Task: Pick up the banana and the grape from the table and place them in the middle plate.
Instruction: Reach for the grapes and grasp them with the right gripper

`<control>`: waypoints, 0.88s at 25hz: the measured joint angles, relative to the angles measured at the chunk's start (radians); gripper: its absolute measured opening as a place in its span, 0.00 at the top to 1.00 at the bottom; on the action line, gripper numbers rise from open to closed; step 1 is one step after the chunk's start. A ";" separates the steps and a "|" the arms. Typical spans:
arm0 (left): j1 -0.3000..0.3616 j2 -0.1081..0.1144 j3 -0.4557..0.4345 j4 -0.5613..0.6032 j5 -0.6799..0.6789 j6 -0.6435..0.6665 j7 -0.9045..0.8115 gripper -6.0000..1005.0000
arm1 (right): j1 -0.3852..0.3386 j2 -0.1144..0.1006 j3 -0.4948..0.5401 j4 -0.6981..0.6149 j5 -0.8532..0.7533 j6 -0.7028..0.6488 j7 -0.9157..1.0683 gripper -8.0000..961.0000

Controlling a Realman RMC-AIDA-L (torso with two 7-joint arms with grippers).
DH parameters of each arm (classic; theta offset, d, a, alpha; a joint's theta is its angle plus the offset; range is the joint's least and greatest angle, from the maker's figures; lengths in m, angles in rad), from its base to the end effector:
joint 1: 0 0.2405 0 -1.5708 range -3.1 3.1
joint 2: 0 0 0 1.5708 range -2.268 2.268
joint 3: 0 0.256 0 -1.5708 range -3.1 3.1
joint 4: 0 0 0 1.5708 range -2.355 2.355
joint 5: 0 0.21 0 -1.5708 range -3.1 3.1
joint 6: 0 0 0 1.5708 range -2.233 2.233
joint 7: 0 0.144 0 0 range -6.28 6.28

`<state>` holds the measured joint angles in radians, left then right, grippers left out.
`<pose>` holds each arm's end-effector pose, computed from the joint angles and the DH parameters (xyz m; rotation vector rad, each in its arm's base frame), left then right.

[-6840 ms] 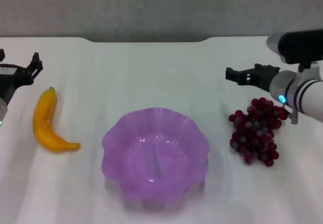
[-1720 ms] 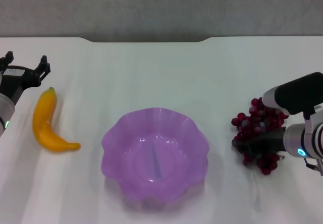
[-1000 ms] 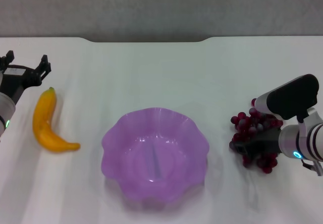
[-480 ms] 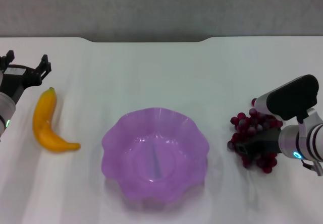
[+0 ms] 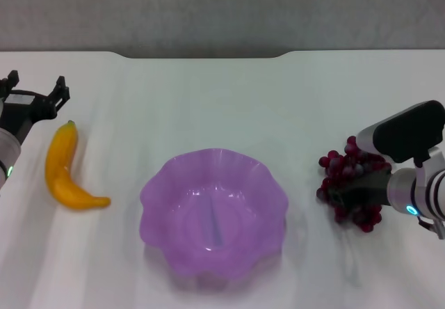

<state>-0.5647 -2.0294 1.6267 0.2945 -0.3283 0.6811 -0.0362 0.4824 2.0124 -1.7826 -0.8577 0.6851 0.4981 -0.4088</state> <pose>-0.3209 0.4127 0.0192 -1.5986 -0.5784 -0.4304 0.2846 0.3811 -0.0604 -2.1790 0.9314 -0.1575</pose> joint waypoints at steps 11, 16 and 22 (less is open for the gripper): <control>-0.002 0.000 0.001 0.000 0.000 0.001 0.000 0.13 | 0.009 0.000 -0.006 0.068 -0.006 -0.099 -0.001 0.51; -0.002 0.000 0.000 0.000 0.000 0.001 0.001 0.13 | 0.003 0.002 -0.019 0.098 -0.004 -0.187 -0.003 0.51; -0.001 0.000 -0.001 0.000 0.000 0.002 0.001 0.13 | -0.008 0.002 -0.020 0.102 -0.001 -0.244 -0.004 0.51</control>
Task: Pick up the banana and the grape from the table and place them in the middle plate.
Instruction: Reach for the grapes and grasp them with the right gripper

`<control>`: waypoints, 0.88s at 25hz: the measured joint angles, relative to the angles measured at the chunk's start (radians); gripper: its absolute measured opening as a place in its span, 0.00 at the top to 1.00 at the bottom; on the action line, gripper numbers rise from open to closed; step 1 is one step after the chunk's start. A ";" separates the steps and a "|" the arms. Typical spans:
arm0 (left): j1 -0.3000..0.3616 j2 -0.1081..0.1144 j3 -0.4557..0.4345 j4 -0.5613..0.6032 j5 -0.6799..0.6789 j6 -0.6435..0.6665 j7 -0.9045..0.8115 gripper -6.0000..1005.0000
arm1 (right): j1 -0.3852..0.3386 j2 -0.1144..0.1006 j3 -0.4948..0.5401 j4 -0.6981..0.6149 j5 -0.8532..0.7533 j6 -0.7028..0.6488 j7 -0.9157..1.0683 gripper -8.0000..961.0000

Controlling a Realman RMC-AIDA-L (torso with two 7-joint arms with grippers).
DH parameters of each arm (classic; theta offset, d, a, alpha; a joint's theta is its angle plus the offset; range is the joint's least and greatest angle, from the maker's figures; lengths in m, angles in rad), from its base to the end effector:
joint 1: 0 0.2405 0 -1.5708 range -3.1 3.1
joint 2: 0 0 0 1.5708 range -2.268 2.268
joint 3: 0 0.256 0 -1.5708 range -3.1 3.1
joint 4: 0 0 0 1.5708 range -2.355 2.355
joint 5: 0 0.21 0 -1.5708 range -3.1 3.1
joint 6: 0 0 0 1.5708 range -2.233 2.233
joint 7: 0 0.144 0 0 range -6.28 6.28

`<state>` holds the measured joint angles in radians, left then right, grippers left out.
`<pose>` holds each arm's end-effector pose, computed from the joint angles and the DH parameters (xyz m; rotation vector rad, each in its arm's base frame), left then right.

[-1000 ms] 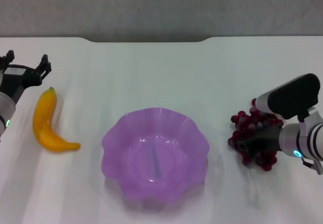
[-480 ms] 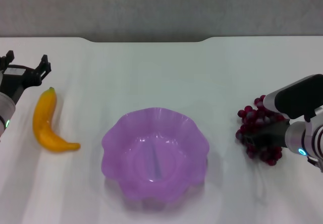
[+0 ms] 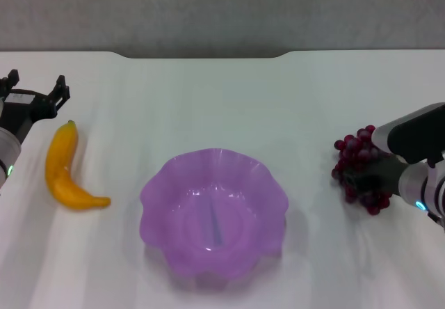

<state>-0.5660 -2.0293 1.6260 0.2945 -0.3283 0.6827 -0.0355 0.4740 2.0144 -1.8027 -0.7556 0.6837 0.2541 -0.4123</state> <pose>-0.3203 0.4132 0.0195 -1.5981 -0.5759 -0.4322 0.3029 0.3892 -0.0524 -2.0576 0.8466 -0.0780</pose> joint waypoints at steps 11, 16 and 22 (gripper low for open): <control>0.000 0.000 -0.001 0.000 0.000 0.000 -0.002 0.13 | -0.011 0.004 -0.074 0.086 0.013 -0.240 0.007 0.54; -0.002 0.000 -0.001 0.000 0.000 0.000 -0.003 0.13 | -0.007 0.005 -0.091 0.114 0.014 -0.293 0.021 0.59; -0.003 0.000 0.000 0.000 0.000 0.002 -0.004 0.13 | 0.003 0.004 -0.105 0.130 0.014 -0.302 0.035 0.65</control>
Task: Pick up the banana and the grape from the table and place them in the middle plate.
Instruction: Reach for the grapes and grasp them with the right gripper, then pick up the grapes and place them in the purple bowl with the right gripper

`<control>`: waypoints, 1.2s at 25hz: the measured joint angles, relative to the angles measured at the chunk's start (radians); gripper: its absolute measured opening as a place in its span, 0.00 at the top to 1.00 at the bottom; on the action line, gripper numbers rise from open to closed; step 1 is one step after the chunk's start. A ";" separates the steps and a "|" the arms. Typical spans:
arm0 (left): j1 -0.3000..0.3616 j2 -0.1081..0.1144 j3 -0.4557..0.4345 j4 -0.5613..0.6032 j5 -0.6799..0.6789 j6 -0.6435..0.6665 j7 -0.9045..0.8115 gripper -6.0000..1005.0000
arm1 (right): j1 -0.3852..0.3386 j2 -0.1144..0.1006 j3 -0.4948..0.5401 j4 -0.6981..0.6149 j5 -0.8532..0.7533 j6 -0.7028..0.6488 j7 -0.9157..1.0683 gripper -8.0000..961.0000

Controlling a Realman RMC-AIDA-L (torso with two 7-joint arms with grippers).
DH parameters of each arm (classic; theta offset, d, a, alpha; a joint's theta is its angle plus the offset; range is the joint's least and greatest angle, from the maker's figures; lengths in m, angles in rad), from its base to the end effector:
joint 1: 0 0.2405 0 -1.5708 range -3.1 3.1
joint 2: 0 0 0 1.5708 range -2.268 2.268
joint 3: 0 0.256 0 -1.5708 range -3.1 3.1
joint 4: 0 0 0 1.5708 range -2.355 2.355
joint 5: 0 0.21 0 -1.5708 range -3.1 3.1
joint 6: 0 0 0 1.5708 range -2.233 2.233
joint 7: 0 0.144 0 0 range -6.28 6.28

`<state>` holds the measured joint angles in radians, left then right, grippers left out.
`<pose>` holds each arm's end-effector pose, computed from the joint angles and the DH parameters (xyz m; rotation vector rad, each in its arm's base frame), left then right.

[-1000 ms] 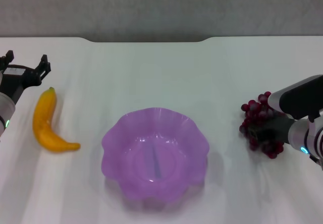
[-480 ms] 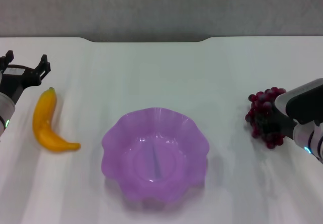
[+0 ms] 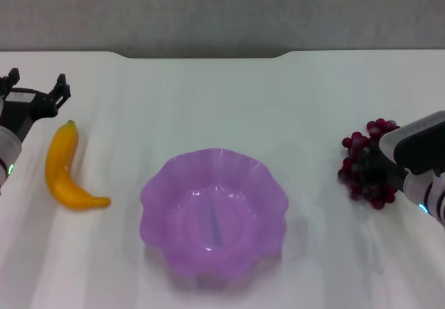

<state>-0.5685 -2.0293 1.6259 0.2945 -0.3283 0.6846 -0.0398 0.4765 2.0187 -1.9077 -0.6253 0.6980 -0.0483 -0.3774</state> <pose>-0.3190 0.4140 0.0197 -1.5974 -0.5761 -0.4388 0.3149 0.3887 -0.0525 -1.9648 0.7190 0.0065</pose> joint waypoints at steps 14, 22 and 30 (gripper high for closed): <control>-0.001 0.000 0.000 0.000 0.000 0.000 0.000 0.13 | -0.005 0.000 0.000 0.001 0.000 -0.030 0.015 0.85; -0.001 0.000 -0.003 0.000 0.000 0.000 0.000 0.13 | 0.002 0.000 -0.049 -0.017 0.000 -0.092 0.047 0.86; 0.003 0.000 -0.004 0.000 0.000 0.000 0.003 0.13 | -0.006 0.000 -0.113 -0.080 0.000 -0.152 0.051 0.87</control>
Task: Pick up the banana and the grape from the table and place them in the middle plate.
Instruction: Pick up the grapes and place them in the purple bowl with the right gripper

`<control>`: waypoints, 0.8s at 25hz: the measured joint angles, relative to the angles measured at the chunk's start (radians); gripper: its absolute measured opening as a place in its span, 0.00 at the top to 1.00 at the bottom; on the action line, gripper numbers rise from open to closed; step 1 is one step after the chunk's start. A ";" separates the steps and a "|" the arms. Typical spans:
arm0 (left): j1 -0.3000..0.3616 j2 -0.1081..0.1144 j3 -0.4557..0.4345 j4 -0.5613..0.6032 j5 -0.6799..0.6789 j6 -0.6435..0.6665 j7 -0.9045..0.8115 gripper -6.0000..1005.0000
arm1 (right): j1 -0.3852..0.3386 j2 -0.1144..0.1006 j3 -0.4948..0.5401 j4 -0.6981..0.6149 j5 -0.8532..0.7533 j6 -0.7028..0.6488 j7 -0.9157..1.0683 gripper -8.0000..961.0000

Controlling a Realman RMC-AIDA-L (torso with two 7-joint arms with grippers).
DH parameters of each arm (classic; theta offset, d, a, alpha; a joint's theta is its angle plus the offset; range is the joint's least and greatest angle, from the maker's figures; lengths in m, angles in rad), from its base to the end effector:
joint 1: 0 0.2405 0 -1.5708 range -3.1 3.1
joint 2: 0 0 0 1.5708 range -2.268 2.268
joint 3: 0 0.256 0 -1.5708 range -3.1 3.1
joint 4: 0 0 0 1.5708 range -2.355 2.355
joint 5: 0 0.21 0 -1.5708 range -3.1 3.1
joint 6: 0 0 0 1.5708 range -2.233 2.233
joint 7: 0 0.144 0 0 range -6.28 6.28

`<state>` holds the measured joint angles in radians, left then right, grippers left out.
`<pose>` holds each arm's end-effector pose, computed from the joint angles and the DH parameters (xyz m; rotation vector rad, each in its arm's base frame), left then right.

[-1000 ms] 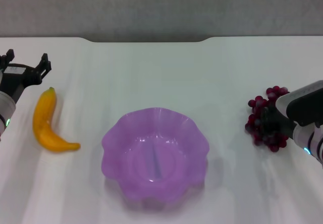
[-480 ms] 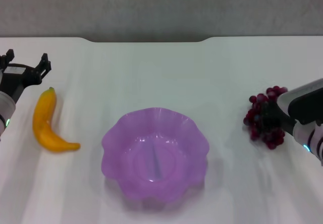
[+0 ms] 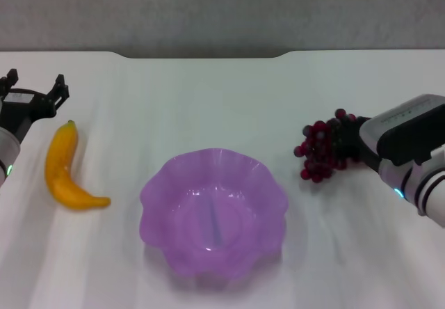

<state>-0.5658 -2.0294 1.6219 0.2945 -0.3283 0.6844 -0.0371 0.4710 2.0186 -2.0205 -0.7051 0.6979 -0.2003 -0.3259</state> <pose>-0.3204 0.4133 0.0202 -1.5934 -0.5781 -0.4356 0.2710 0.3938 -0.0607 -1.9853 0.5760 0.1994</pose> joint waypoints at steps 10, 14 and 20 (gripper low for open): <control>0.006 0.001 -0.002 -0.006 0.000 -0.001 0.002 0.13 | -0.015 -0.003 -0.022 -0.095 -0.005 -0.043 -0.007 0.87; 0.008 0.001 0.000 -0.009 0.000 -0.002 0.002 0.13 | -0.034 -0.007 -0.014 -0.125 -0.009 -0.075 -0.011 0.88; 0.011 0.002 0.002 -0.010 0.000 -0.002 0.002 0.13 | -0.086 -0.008 0.043 -0.234 -0.012 -0.058 -0.086 0.88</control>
<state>-0.5545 -2.0278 1.6236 0.2841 -0.3283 0.6825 -0.0352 0.3846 2.0110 -1.9777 -0.9387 0.6856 -0.2582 -0.4115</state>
